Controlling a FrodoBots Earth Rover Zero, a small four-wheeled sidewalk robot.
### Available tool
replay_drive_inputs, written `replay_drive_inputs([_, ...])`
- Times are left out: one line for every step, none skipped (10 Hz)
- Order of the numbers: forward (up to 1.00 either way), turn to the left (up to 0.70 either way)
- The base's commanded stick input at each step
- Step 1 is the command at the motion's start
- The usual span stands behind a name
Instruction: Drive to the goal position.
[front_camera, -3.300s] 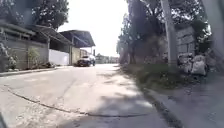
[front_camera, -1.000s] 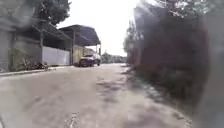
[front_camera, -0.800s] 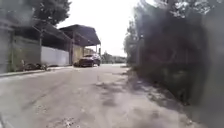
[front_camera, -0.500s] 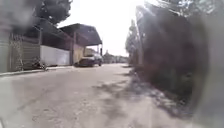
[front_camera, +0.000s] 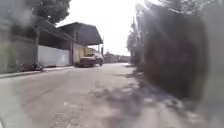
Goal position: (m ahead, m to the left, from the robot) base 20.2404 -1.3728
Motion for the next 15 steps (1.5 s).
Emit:
replay_drive_inputs([1.0,-0.37])
replay_drive_inputs([1.0,-0.4])
replay_drive_inputs([1.0,-0.4])
replay_drive_inputs([1.0,-0.4])
replay_drive_inputs([1.0,-0.4])
replay_drive_inputs([1.0,-0.4])
replay_drive_inputs([1.0,-0.39])
replay_drive_inputs([1.0,-0.01])
replay_drive_inputs([1.0,0.0])
replay_drive_inputs([1.0,0.0])
replay_drive_inputs([1.0,0.0])
replay_drive_inputs([1.0,0.0])
replay_drive_inputs([1.0,0.0])
replay_drive_inputs([1.0,0.0])
replay_drive_inputs([1.0,0.0])
